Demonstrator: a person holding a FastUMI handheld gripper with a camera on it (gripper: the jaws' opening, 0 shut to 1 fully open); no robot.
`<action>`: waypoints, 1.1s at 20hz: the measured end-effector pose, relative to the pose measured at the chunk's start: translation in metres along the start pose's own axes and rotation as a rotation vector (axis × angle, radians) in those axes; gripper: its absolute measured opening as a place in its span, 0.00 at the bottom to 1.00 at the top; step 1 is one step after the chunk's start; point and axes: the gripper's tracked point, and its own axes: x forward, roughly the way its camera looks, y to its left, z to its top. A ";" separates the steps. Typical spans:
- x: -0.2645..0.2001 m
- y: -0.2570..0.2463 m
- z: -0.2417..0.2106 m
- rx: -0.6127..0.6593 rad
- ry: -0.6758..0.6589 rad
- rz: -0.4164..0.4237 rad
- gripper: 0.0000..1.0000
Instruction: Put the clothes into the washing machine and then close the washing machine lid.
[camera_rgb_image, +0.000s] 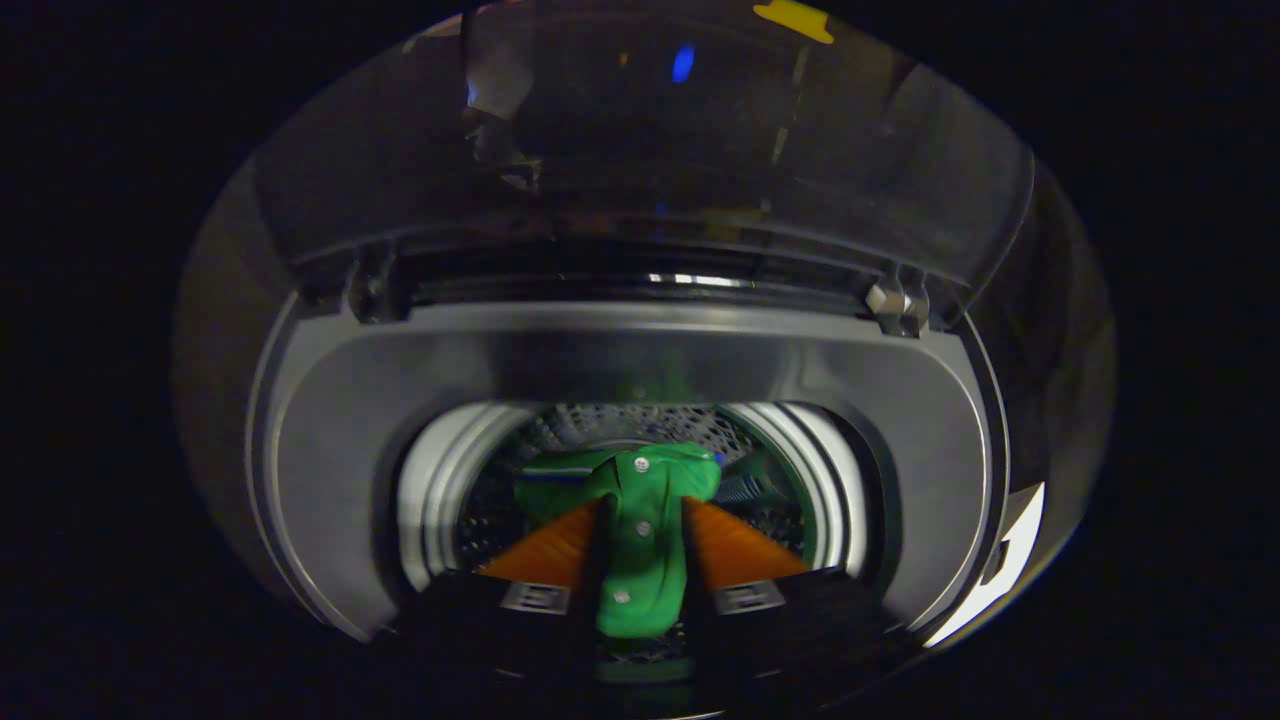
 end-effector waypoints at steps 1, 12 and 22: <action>0.002 0.006 0.000 0.015 0.009 0.028 0.76; -0.022 0.008 0.019 0.046 -0.074 0.072 0.99; -0.120 -0.008 0.088 0.085 -0.275 0.042 0.99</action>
